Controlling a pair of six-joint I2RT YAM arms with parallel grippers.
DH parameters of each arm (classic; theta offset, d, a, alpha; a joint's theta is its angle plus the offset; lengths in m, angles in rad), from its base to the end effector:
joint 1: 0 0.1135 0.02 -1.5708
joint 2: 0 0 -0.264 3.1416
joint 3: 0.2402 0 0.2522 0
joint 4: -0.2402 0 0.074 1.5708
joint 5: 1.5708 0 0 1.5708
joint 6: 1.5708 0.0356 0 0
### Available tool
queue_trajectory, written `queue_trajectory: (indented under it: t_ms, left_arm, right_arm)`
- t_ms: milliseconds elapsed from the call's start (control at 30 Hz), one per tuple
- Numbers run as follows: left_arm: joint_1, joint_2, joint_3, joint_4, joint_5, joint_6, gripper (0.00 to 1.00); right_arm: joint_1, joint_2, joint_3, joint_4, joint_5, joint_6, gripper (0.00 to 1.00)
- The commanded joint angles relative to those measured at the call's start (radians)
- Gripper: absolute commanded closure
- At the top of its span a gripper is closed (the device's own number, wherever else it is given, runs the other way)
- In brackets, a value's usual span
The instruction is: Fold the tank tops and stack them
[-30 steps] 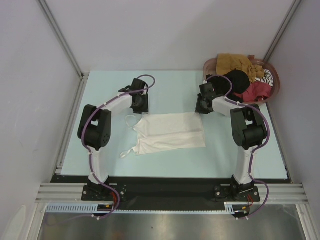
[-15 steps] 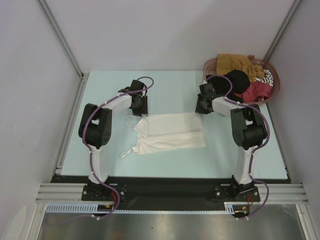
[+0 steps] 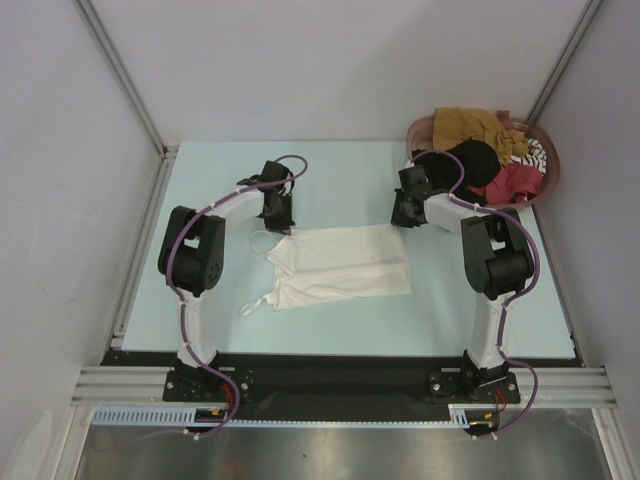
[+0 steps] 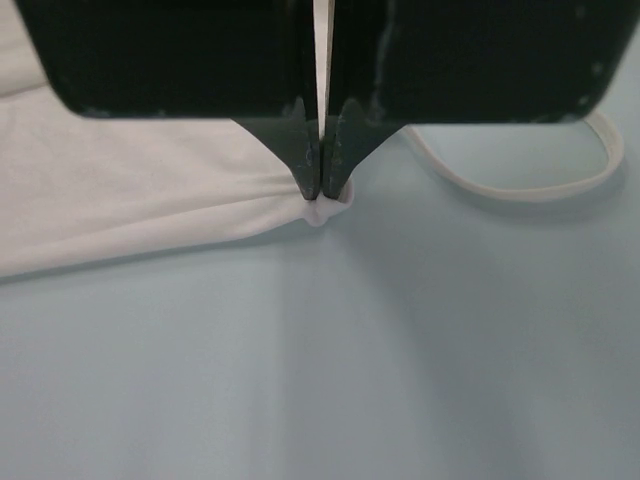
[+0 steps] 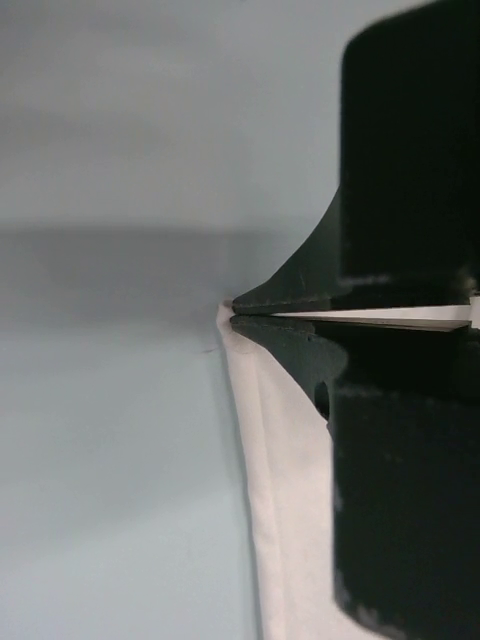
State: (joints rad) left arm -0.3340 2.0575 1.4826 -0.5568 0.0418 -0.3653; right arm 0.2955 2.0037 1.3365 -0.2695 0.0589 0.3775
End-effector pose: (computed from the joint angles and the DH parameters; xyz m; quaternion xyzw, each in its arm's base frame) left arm 0.4041 -0.1418 0.1648 -0.0107 0.9757 -0.0938 0.1976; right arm 0.4074 0.1218 0.1605 0.0481 0.9486 0.0765 0.3034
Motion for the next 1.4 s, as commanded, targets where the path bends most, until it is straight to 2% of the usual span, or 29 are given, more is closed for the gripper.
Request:
queue_trajectory:
  t_ms: [0,533,1367]
  left_arm:
    - [0.007,-0.008,0.002,0.008,0.012,0.011,1.0]
    - [0.007,-0.14,-0.119,0.141,0.0,0.008,1.0]
    - [0.004,-0.355,-0.361,0.362,0.023,0.011,1.0]
  right_arm:
    - [0.005,-0.011,0.023,0.018,-0.005,-0.011,1.0]
    - [0.007,-0.138,-0.063,0.105,-0.019,-0.019,1.0]
    - [0.001,-0.264,-0.186,0.112,-0.01,0.011,1.0]
